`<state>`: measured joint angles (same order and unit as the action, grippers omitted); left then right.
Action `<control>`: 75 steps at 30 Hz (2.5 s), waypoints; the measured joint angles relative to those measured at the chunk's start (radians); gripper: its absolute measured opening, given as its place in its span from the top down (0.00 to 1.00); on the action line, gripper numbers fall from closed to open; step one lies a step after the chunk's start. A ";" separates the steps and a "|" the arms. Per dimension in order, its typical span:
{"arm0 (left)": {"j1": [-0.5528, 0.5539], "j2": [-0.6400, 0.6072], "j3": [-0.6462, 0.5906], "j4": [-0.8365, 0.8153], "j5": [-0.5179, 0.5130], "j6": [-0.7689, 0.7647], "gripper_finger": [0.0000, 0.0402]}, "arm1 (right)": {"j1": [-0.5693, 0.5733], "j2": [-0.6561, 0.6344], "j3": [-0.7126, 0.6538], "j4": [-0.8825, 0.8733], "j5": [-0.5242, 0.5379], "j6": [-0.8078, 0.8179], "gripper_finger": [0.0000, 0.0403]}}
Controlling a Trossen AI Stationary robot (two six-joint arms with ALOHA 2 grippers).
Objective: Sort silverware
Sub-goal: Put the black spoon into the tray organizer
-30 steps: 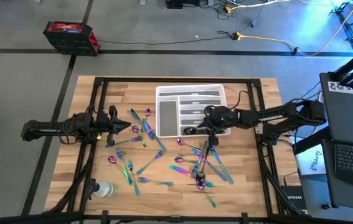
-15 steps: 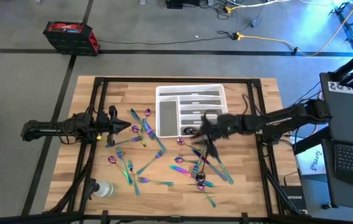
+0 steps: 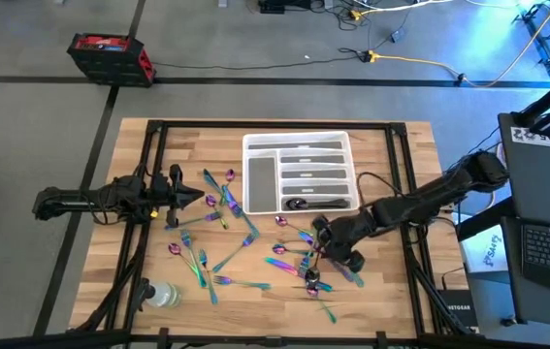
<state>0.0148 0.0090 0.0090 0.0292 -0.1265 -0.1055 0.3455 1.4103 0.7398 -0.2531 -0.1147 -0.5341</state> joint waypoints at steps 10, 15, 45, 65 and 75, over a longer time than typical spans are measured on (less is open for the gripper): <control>0.000 0.000 0.000 0.000 0.000 0.000 1.00 | -0.006 0.181 0.102 -0.102 -0.081 -0.248 0.77; 0.000 0.000 0.000 0.000 0.000 0.000 1.00 | -0.010 0.211 0.102 -0.119 -0.093 -0.336 0.77; 0.000 0.000 0.000 0.000 0.000 0.000 1.00 | -0.124 0.349 0.134 -0.105 -0.283 -0.340 0.77; 0.000 0.000 0.000 0.000 0.000 0.000 1.00 | -0.124 0.312 0.243 -0.200 -0.281 -0.237 0.99; 0.000 0.000 0.000 0.000 0.000 0.000 1.00 | -0.312 0.172 0.402 -0.323 -0.337 -0.181 1.00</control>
<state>0.0150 0.0093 0.0089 0.0289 -0.1264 -0.1051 0.0333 1.5828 1.1421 -0.5763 -0.4519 -0.7152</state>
